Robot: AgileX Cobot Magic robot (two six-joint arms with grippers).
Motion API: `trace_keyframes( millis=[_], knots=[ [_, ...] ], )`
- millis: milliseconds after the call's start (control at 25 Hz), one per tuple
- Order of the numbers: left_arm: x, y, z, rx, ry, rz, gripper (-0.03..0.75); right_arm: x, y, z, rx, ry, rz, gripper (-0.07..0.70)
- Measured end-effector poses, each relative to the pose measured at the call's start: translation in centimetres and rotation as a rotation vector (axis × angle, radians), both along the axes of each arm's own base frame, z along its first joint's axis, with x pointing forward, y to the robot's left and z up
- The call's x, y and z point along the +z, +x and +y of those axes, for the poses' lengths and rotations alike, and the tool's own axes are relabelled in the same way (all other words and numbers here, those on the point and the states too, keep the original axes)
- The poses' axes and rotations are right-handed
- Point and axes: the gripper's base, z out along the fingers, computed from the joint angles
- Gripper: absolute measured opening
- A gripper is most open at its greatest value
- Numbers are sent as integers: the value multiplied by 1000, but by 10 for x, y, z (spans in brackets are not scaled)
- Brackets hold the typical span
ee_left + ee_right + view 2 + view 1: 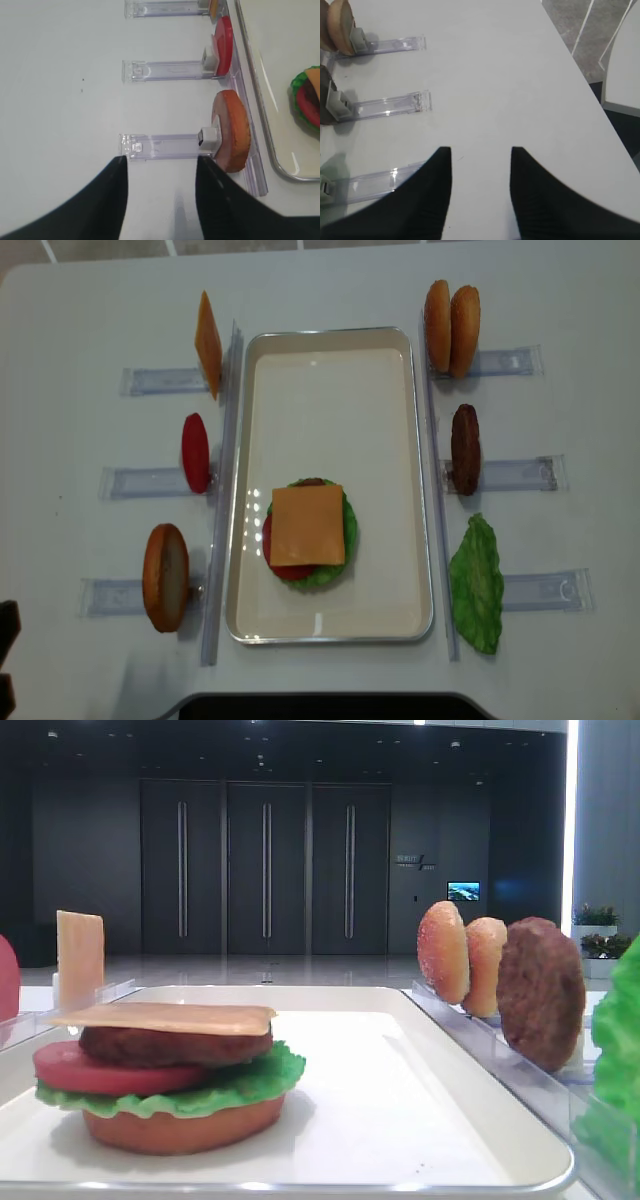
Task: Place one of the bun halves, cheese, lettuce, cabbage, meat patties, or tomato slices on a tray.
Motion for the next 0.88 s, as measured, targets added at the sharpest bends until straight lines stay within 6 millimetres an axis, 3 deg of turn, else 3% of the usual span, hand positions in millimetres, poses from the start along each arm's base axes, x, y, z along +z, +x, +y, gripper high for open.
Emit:
trace_keyframes(
  millis=[280,880],
  knots=[
    [-21,-22,-2,6,6,-141,345,0,0,0,0,0,0,274],
    [-21,-22,-2,6,8,-160,345,0,0,0,0,0,0,274]
  ],
)
